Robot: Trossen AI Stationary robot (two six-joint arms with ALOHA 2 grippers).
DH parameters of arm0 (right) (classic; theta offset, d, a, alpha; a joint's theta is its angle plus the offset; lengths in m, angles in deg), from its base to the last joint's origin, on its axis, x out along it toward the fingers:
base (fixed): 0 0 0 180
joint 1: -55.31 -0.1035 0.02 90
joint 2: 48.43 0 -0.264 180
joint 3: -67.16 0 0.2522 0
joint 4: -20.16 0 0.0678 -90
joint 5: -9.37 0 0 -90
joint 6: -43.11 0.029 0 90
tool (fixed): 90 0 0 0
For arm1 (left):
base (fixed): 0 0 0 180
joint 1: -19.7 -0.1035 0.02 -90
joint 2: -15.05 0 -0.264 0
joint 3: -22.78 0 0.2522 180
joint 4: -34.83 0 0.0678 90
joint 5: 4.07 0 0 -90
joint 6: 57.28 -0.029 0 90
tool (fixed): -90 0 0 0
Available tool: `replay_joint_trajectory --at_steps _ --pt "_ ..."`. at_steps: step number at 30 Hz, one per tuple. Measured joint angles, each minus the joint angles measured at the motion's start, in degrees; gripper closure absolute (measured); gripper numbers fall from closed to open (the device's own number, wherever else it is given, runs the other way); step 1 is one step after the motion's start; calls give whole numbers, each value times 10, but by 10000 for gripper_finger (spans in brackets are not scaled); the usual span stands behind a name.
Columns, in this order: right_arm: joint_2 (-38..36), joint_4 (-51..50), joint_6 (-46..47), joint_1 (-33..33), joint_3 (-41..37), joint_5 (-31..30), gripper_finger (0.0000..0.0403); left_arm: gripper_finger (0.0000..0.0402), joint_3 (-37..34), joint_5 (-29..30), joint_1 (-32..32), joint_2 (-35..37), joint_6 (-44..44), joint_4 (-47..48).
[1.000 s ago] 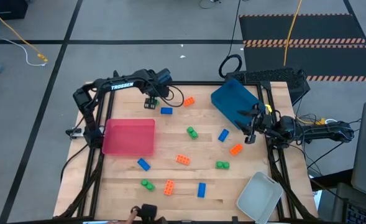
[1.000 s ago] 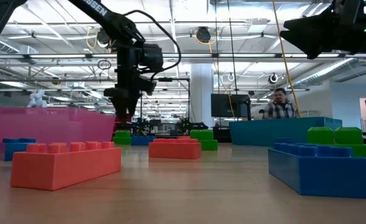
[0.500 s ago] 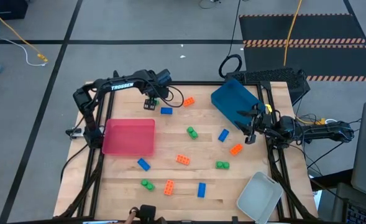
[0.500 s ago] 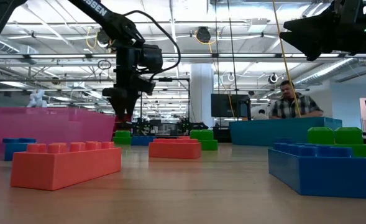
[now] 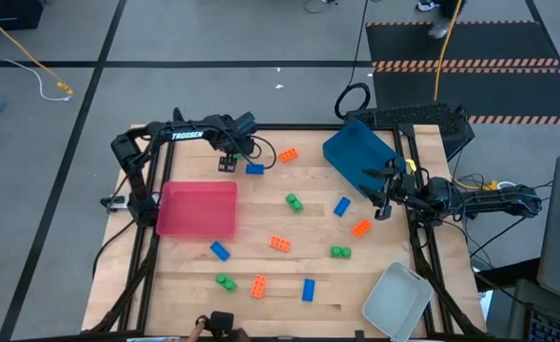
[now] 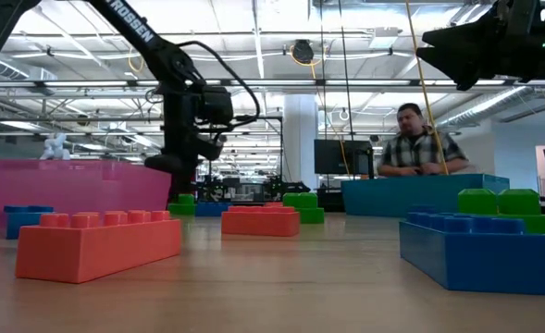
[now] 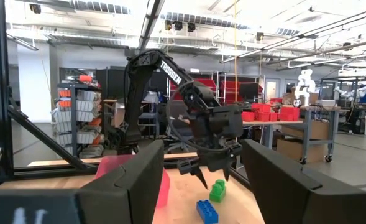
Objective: Sort & place blocks by color
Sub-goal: Put the green game piece into the red bin
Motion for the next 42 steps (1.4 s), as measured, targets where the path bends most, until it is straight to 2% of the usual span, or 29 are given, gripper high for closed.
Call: replay_joint_trajectory --at_steps 5,8,12,17,20,23,25,28,36,38,42 --pt "0 5 0 0 0 0 190 102 -18 -18 -6 0 -8 -23" --pt "0 5 0 0 0 0 190 117 -32 -18 -6 0 -12 -20" --pt "0 5 0 0 0 -1 190 170 -40 -18 -6 0 -6 -18" --pt "0 5 0 0 0 -2 190 277 -40 -16 -5 0 -2 -21" --pt "0 5 0 0 0 -2 190 283 -39 -5 -1 1 2 -23" --pt "0 5 0 0 0 -2 190 287 -32 38 5 0 8 -20" --pt "0 5 0 0 0 -3 190 332 -21 66 11 0 20 -18" --pt "0 5 -1 0 0 -4 190 335 14 87 22 7 38 18" --pt "0 -7 -2 0 0 -33 190 335 117 86 82 72 126 157" --pt "0 -7 -1 0 0 -32 190 335 128 68 101 98 164 198" --pt "0 -10 2 0 0 -30 190 335 123 -5 140 151 259 256"
